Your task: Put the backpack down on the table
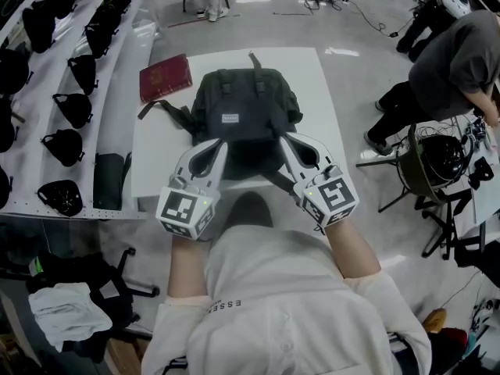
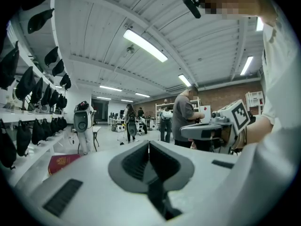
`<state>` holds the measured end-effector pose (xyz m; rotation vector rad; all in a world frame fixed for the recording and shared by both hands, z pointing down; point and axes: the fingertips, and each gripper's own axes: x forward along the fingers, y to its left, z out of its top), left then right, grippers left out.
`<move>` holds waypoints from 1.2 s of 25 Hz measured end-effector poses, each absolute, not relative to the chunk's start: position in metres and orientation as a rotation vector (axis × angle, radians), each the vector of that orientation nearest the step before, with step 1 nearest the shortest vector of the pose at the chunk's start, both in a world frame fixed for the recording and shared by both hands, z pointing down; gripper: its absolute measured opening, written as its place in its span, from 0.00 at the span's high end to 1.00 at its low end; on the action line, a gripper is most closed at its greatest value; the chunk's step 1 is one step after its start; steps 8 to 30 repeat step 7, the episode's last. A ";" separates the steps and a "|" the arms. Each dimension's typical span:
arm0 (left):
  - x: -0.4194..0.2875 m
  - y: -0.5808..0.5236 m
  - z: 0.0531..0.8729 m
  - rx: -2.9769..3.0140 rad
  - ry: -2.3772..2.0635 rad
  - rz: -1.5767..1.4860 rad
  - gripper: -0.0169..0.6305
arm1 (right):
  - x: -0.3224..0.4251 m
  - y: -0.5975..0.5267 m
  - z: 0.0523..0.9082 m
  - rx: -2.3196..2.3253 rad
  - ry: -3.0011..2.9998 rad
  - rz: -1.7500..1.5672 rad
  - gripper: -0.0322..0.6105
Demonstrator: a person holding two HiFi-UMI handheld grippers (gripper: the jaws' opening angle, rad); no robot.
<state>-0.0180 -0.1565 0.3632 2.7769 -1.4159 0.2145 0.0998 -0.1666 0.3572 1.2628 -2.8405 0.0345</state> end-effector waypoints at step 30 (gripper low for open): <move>-0.018 -0.155 0.354 2.782 -1.430 0.197 0.97 | 0.102 -0.167 0.354 1.274 -2.852 0.044 0.93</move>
